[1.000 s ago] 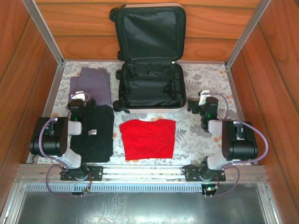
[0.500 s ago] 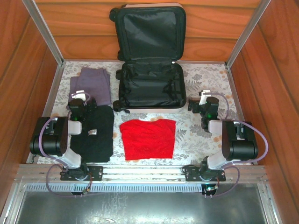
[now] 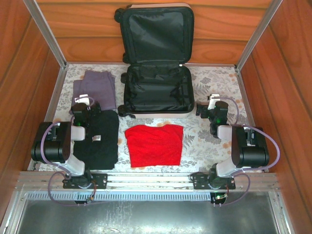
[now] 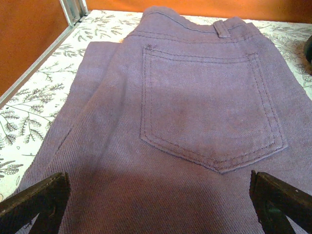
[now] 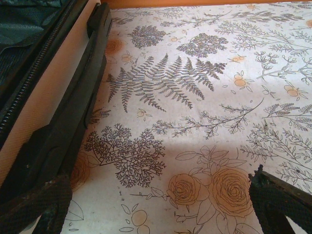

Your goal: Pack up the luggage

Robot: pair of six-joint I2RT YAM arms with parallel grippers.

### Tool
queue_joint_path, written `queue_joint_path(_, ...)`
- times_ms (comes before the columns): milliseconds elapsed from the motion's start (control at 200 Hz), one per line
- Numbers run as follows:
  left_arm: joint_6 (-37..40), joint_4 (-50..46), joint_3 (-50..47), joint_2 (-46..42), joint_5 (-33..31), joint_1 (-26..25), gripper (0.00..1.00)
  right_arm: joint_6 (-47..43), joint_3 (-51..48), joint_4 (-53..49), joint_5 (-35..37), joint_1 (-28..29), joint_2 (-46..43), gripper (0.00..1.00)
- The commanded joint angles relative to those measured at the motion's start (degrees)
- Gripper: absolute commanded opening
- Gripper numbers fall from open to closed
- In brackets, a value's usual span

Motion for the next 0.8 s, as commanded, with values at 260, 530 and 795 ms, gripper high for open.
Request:
queue_joint_path(260, 3.52, -7.84, -3.13, -27.94, -21.86, -11.4, 1.0, 10.58, 4.46, -18.22, 13.97, -0.26, -17.26, 0.99)
queue_joint_path(530, -20.35, -46.64, 7.29, -46.29, -26.22, -18.95, 0.92, 24.62, 13.89, -52.72, -6.7, -0.25, -33.49, 0.97)
queue_joint_path(795, -40.27, -76.55, 14.68, -44.96, -17.97, -39.63, 0.82, 34.84, 9.11, -69.5, -26.84, 3.57, -39.73, 0.87)
